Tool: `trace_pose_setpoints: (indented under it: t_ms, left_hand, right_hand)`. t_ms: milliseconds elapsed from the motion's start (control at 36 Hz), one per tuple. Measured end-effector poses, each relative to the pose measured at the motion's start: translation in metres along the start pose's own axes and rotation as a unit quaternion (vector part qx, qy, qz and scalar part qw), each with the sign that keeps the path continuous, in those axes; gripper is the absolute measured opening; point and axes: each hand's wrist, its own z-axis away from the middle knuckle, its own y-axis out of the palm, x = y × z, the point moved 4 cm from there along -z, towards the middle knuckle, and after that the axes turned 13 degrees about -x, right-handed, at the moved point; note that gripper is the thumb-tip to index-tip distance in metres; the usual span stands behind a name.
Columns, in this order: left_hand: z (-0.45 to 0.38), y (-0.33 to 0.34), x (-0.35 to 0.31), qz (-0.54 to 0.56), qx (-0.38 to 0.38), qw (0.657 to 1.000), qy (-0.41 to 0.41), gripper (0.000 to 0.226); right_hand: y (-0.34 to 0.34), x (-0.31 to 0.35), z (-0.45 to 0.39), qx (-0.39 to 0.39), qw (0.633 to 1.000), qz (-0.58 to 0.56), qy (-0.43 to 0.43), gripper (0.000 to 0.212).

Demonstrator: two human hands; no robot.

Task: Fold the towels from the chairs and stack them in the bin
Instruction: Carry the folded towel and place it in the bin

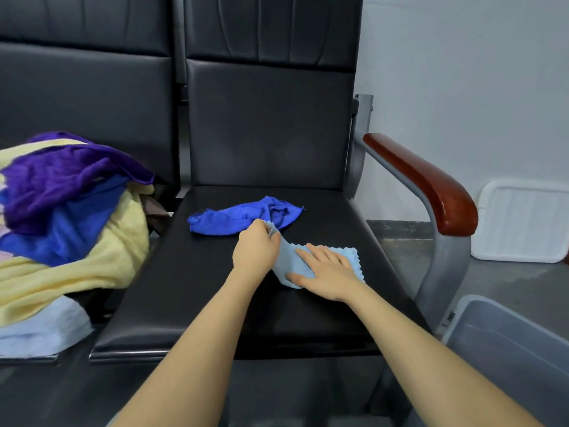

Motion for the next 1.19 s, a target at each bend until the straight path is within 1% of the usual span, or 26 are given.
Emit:
trace_pose_setpoints:
  t_ms: [83,139,194,222,306,361,417,472,528,556,611,667,694,750,806,889,944,972,1056,1111,1194]
  left_hand:
    - [-0.002,0.0,-0.004,0.047,0.008,0.999,-0.009,0.023]
    - [0.0,0.003,-0.012,0.068,0.02,0.997,0.007,0.025]
    - [0.005,0.008,-0.022,0.083,0.034,0.995,0.032,0.026]
    - [0.007,0.01,-0.028,0.088,0.041,0.994,0.045,0.026]
    - [0.015,0.021,-0.044,0.105,0.061,0.989,0.08,0.026]
    - [0.02,0.029,-0.053,0.123,0.075,0.986,0.081,0.026]
    - [0.026,0.041,-0.06,0.141,0.107,0.982,0.071,0.027]
    - [0.035,0.054,-0.064,0.144,0.163,0.974,0.067,0.032]
    - [0.043,0.064,-0.067,0.121,0.223,0.965,0.071,0.038]
    - [0.046,0.067,-0.067,0.103,0.238,0.963,0.078,0.04]
    - [0.045,0.068,-0.065,0.061,0.234,0.966,0.091,0.039]
    - [0.041,0.066,-0.06,-0.001,0.198,0.974,0.107,0.036]
    - [0.039,0.065,-0.056,-0.05,0.174,0.976,0.12,0.036]
    - [0.037,0.063,-0.048,-0.166,0.121,0.969,0.138,0.035]
    - [0.037,0.061,-0.04,-0.235,0.086,0.961,0.117,0.037]
    - [0.037,0.062,-0.03,-0.274,0.074,0.955,0.084,0.046]
    - [0.037,0.064,-0.026,-0.294,0.077,0.95,0.078,0.049]
    - [0.038,0.065,-0.025,-0.299,0.077,0.948,0.079,0.049]
    - [0.038,0.07,-0.022,-0.3,0.079,0.947,0.085,0.043]
    - [0.038,0.073,-0.021,-0.291,0.094,0.948,0.086,0.04]
    - [0.037,0.073,-0.023,-0.284,0.11,0.947,0.102,0.038]
  right_hand:
    - [-0.001,0.003,-0.005,-0.007,0.999,-0.05,0.013,0.067]
    - [-0.006,-0.002,-0.008,-0.04,0.99,-0.13,0.029,0.058]
    - [-0.016,-0.012,-0.007,-0.079,0.972,-0.215,0.058,0.048]
    - [-0.021,-0.018,-0.007,-0.103,0.967,-0.222,0.067,0.043]
    - [-0.04,-0.041,-0.001,-0.185,0.961,-0.176,0.106,0.025]
    - [-0.048,-0.055,0.007,-0.201,0.952,-0.186,0.14,0.019]
    - [-0.05,-0.066,0.015,-0.195,0.948,-0.191,0.162,0.021]
    - [-0.05,-0.074,0.02,-0.195,0.948,-0.18,0.175,0.027]
    - [-0.047,-0.078,0.024,-0.193,0.95,-0.156,0.19,0.035]
    - [-0.046,-0.08,0.024,-0.188,0.951,-0.144,0.198,0.039]
    - [-0.041,-0.082,0.024,-0.178,0.953,-0.126,0.211,0.043]
    - [-0.039,-0.081,0.024,-0.185,0.951,-0.12,0.217,0.045]
    - [-0.038,-0.081,0.025,-0.196,0.948,-0.122,0.22,0.044]
    - [-0.037,-0.079,0.024,-0.213,0.942,-0.113,0.232,0.043]
    - [-0.036,-0.075,0.023,-0.216,0.941,-0.073,0.249,0.048]
    - [-0.033,-0.07,0.021,-0.21,0.94,-0.005,0.268,0.064]
    - [-0.03,-0.066,0.02,-0.196,0.942,0.029,0.272,0.077]
    - [-0.029,-0.065,0.02,-0.192,0.943,0.041,0.269,0.08]
    - [-0.025,-0.06,0.015,-0.176,0.948,0.034,0.263,0.079]
    - [-0.022,-0.058,0.012,-0.158,0.951,0.026,0.265,0.076]
    - [-0.022,-0.052,0.009,-0.14,0.958,0.046,0.248,0.066]
